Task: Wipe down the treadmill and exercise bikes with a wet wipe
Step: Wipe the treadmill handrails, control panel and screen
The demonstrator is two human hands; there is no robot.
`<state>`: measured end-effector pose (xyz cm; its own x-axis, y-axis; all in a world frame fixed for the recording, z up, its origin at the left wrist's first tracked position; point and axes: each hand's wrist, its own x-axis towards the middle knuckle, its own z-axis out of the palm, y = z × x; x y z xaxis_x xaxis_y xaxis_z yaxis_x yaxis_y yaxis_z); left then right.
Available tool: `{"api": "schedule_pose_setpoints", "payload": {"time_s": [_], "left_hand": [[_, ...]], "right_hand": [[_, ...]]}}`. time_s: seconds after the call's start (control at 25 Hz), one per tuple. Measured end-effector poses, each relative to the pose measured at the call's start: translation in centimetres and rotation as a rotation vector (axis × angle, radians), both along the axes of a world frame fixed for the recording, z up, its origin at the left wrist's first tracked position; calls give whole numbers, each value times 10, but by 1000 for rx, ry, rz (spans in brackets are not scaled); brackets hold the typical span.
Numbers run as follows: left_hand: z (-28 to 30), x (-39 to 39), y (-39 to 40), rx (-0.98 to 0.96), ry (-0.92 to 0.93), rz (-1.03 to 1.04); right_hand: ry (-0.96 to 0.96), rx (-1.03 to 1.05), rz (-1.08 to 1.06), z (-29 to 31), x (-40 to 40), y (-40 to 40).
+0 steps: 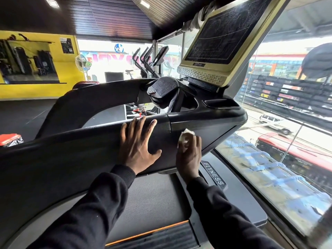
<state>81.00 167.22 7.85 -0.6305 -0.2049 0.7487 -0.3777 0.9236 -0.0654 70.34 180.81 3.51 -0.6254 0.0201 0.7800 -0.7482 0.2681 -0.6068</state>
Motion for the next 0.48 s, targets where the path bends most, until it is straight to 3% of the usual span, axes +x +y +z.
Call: {"api": "schedule_pose_setpoints", "payload": {"time_s": [0.2, 0.36, 0.4, 0.48], "left_hand": [[1, 6, -3, -10, -10, -42], [1, 12, -11, 3, -16, -38], [1, 13, -12, 5, -22, -36], [1, 14, -13, 5, -24, -47]], "right_hand": [[320, 300, 231, -20, 16, -3], [-113, -81, -3, 3, 3, -5], [-119, -89, -7, 6, 8, -10], [135, 109, 117, -3, 23, -19]]}}
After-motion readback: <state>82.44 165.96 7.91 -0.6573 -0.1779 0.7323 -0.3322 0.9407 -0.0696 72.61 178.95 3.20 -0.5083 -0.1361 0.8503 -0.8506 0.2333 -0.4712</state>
